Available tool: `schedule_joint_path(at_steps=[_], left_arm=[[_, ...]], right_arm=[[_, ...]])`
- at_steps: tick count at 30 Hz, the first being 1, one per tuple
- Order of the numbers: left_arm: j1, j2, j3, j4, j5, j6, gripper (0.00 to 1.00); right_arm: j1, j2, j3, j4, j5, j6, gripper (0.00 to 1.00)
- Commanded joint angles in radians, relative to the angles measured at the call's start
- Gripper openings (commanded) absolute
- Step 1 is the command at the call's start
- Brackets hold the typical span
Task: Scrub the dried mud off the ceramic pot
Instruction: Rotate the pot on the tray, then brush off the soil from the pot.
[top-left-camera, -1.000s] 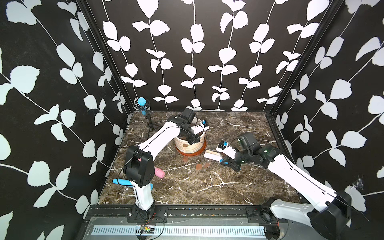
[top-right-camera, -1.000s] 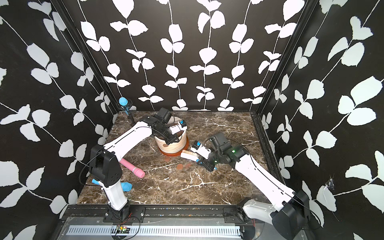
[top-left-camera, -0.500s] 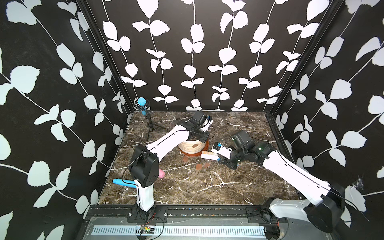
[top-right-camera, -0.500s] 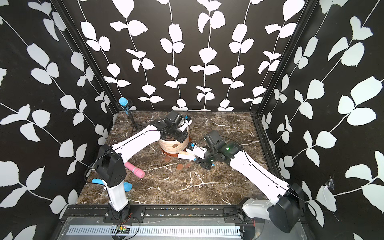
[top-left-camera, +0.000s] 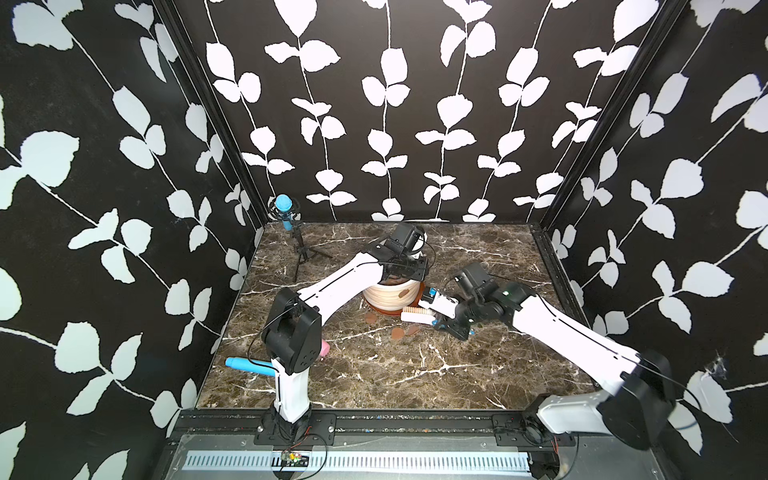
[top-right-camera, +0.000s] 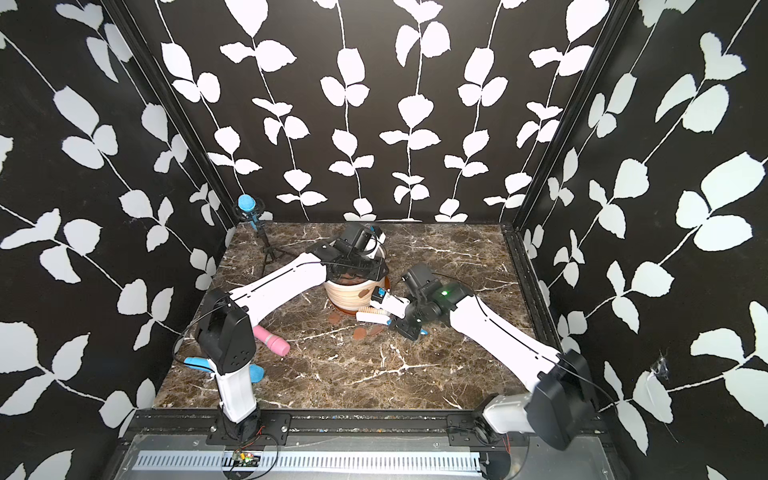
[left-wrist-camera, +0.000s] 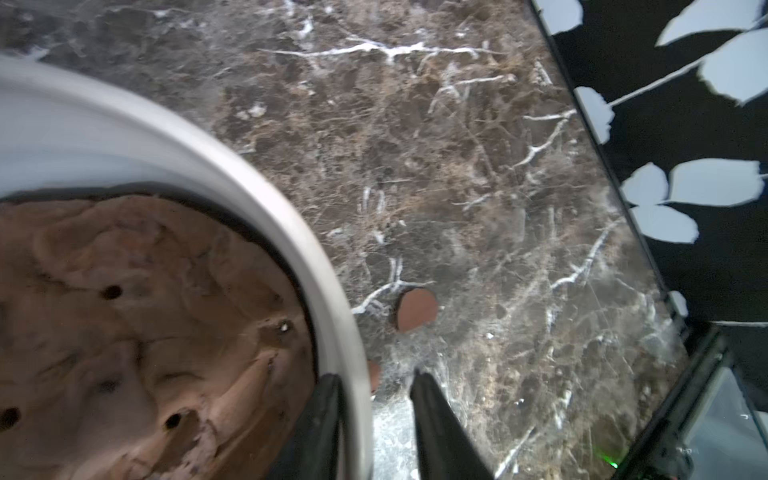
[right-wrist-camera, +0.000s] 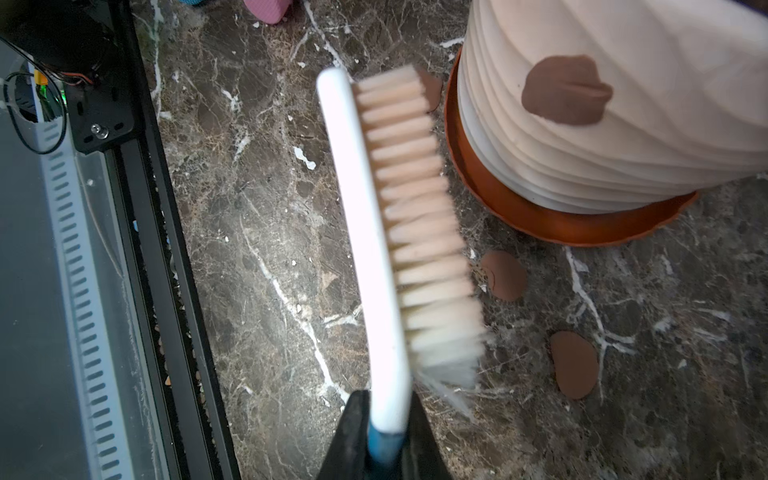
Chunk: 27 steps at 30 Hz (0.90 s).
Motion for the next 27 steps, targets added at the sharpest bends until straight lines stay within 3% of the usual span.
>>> schedule_joint_path(at_steps=[1, 7, 12, 19, 23, 27], left_arm=[[-0.018, -0.133, -0.021, 0.051, 0.114, -0.013, 0.37], [0.066, -0.302, -0.144, 0.018, 0.091, -0.003, 0.4], [0.143, -0.468, -0.286, 0.016, 0.034, 0.0, 0.5], [0.183, -0.631, -0.42, -0.023, -0.086, 0.026, 0.65], [0.198, -0.685, -0.453, -0.067, -0.146, 0.028, 0.81], [0.211, -0.743, -0.507, -0.096, -0.182, 0.03, 0.86]], right_arm=[[-0.003, 0.045, 0.068, 0.036, -0.022, 0.041, 0.0], [-0.057, 0.121, 0.093, 0.088, -0.033, 0.109, 0.0], [-0.131, 0.164, 0.037, 0.174, -0.06, 0.201, 0.0], [-0.172, 0.119, -0.057, 0.212, -0.02, 0.23, 0.0], [-0.183, 0.063, -0.125, 0.188, -0.003, 0.224, 0.0], [-0.184, -0.022, -0.18, 0.143, -0.003, 0.213, 0.0]])
